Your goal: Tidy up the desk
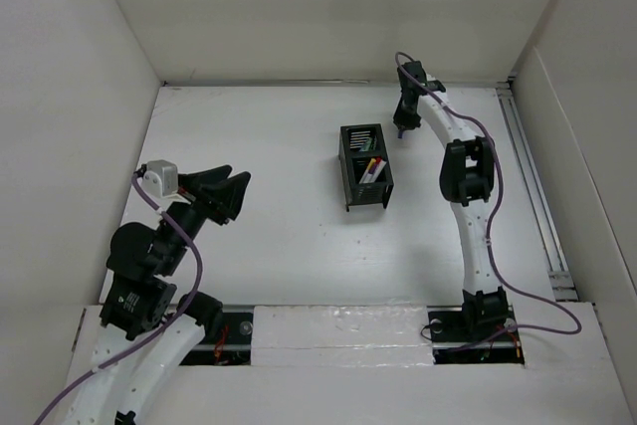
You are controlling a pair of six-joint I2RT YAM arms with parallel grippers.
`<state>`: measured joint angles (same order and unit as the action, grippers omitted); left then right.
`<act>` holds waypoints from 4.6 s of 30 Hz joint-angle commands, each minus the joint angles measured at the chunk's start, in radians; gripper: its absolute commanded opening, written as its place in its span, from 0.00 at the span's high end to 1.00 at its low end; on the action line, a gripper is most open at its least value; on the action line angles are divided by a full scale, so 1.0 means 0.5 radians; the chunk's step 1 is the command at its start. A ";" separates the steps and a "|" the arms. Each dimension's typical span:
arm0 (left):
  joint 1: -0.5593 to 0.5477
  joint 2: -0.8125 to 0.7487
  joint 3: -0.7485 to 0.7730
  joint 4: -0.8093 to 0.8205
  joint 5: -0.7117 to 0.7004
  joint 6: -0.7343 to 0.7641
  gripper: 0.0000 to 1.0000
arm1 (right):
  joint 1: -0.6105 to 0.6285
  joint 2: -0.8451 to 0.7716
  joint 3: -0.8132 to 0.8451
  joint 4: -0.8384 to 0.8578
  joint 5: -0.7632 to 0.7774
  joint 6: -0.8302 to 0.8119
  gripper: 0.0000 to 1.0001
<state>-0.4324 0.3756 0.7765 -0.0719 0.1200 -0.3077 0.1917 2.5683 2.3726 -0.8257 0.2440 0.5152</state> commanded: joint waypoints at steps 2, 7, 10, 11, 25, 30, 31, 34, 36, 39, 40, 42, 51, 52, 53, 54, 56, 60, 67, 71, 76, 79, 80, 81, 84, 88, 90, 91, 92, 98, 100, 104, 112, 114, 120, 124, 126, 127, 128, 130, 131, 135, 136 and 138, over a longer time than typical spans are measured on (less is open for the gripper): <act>-0.013 -0.048 0.006 0.073 -0.010 -0.017 0.54 | 0.000 -0.099 -0.032 -0.174 0.006 -0.027 0.79; -0.013 -0.064 0.006 0.070 -0.004 -0.020 0.54 | 0.043 -0.273 -0.345 -0.134 0.021 -0.021 0.99; -0.013 -0.070 0.002 0.073 0.002 -0.023 0.54 | 0.080 -0.546 -0.817 0.049 0.000 -0.003 1.00; -0.013 -0.070 0.006 0.073 0.005 -0.023 0.54 | 0.104 -0.638 -0.973 0.123 -0.003 0.022 1.00; -0.049 -0.018 -0.001 0.079 0.027 -0.026 0.54 | 0.209 -1.544 -2.239 0.636 0.012 0.139 0.58; -0.049 -0.015 -0.004 0.073 0.012 -0.020 0.54 | 0.150 -1.422 -2.113 0.639 0.052 0.074 0.59; -0.049 -0.015 -0.001 0.073 0.009 -0.023 0.54 | 0.150 -1.391 -2.070 0.615 0.061 0.065 0.63; -0.049 -0.015 0.002 0.070 -0.001 -0.017 0.54 | 0.132 -1.317 -2.045 0.599 0.037 0.050 0.67; -0.049 -0.015 0.002 0.070 -0.001 -0.017 0.54 | 0.132 -1.323 -2.055 0.611 0.043 0.059 0.68; -0.049 -0.015 0.002 0.067 -0.001 -0.014 0.54 | 0.132 -1.302 -2.024 0.547 0.009 0.034 0.72; -0.049 -0.012 0.009 0.070 -0.001 -0.014 0.54 | 0.132 -1.289 -2.012 0.492 0.003 0.019 0.67; -0.049 -0.018 0.006 0.070 -0.004 -0.014 0.54 | 0.132 -1.241 -1.941 0.431 -0.006 0.001 0.62; -0.049 -0.070 0.012 0.049 -0.053 -0.004 0.54 | 0.132 -1.200 -1.920 0.237 -0.028 -0.052 0.88; -0.049 -0.073 0.018 0.052 -0.053 -0.007 0.54 | 0.153 -1.209 -1.926 0.222 -0.016 -0.049 0.93; -0.049 -0.073 0.018 0.052 -0.050 -0.007 0.54 | 0.154 -1.225 -1.953 0.219 0.003 -0.043 0.95; -0.049 -0.088 0.018 0.052 -0.044 -0.007 0.54 | 0.154 -1.240 -1.975 0.231 0.009 -0.036 0.97; -0.049 -0.104 0.012 0.052 -0.047 -0.008 0.54 | 0.154 -1.310 -2.057 0.292 0.015 -0.009 1.00; -0.049 -0.113 0.006 0.055 -0.034 -0.011 0.54 | 0.154 -1.600 -2.277 0.509 0.046 0.089 1.00; -0.049 -0.107 -0.001 0.064 -0.010 -0.017 0.54 | 0.154 -2.077 -2.554 0.832 -0.052 0.135 1.00; -0.049 -0.104 -0.001 0.064 -0.013 -0.017 0.54 | 0.178 -2.246 -2.613 0.860 -0.052 0.151 1.00; -0.049 -0.082 -0.001 0.064 -0.016 -0.014 0.54 | 0.178 -2.501 -2.573 0.774 -0.052 0.142 1.00; -0.049 -0.076 -0.001 0.064 -0.013 -0.017 0.54 | 0.218 -2.639 -2.487 0.728 -0.064 0.132 1.00; -0.049 -0.076 0.002 0.067 -0.013 -0.017 0.54 | 0.218 -2.679 -2.445 0.719 -0.068 0.132 1.00; -0.049 -0.073 -0.001 0.070 -0.010 -0.014 0.54 | 0.236 -2.685 -2.426 0.713 -0.071 0.123 1.00; -0.049 -0.073 -0.001 0.070 -0.013 -0.017 0.54 | 0.236 -2.627 -2.377 0.651 -0.080 0.120 1.00; -0.049 -0.070 -0.001 0.070 -0.007 -0.014 0.54 | 0.215 -2.520 -2.511 0.727 -0.012 0.142 0.98; -0.049 -0.064 -0.001 0.070 -0.004 -0.017 0.54 | 0.145 -2.431 -2.558 0.817 -0.061 0.096 0.90; -0.049 -0.064 -0.001 0.070 0.002 -0.014 0.54 | 0.093 -2.294 -2.527 0.841 -0.110 0.074 0.86; -0.049 -0.064 0.002 0.070 0.002 -0.014 0.54 | 0.050 -2.214 -2.488 0.823 -0.247 0.074 0.81; -0.049 -0.067 -0.007 0.070 -0.007 -0.014 0.54 | 0.019 -1.742 -2.117 0.771 -0.280 -0.098 0.50; -0.049 -0.058 -0.001 0.070 -0.007 -0.014 0.54 | 0.040 -1.606 -1.994 0.649 -0.233 -0.168 0.49; -0.049 -0.055 -0.004 0.070 -0.016 -0.017 0.54 | 0.058 -1.366 -1.800 0.559 -0.224 -0.202 0.47; -0.049 -0.058 -0.001 0.061 -0.022 -0.011 0.54 | 0.098 -0.934 -1.365 0.235 -0.150 -0.196 0.42; -0.049 -0.067 -0.001 0.058 -0.025 -0.008 0.54 | 0.117 -0.851 -1.282 0.173 -0.163 -0.199 0.47; -0.049 -0.073 0.002 0.055 -0.034 -0.004 0.54 | 0.175 -0.749 -1.186 -0.002 -0.059 -0.162 0.50; -0.049 -0.079 0.002 0.052 -0.034 -0.004 0.54 | 0.175 -0.743 -1.223 -0.042 0.031 -0.119 0.67; -0.049 -0.082 0.002 0.052 -0.037 -0.004 0.54 | 0.175 -0.820 -1.345 0.004 0.046 -0.086 0.75; -0.049 -0.082 0.002 0.052 -0.037 -0.004 0.54 | 0.175 -0.853 -1.398 0.022 0.043 -0.073 0.77; -0.049 -0.085 0.002 0.052 -0.034 -0.007 0.54 | 0.175 -0.890 -1.456 0.047 0.034 -0.058 0.78; -0.049 -0.085 0.002 0.055 -0.025 -0.007 0.54 | 0.175 -1.016 -1.637 0.132 0.018 -0.021 0.83; -0.049 -0.085 0.006 0.058 -0.019 -0.007 0.54 | 0.175 -1.053 -1.701 0.166 -0.006 -0.012 0.85; -0.049 -0.079 -0.001 0.061 -0.010 -0.011 0.54 | 0.175 -1.154 -1.846 0.252 -0.022 0.004 0.76; -0.049 -0.085 -0.001 0.061 -0.010 -0.011 0.54 | 0.175 -1.142 -1.831 0.243 -0.016 0.010 0.70; -0.049 -0.085 0.002 0.061 -0.016 -0.011 0.54 | 0.175 -1.115 -1.788 0.213 0.000 0.007 0.59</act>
<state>-0.4526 0.3386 0.7765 -0.0792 0.1020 -0.3126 0.2783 2.0163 1.4681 -0.7319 0.2317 0.5026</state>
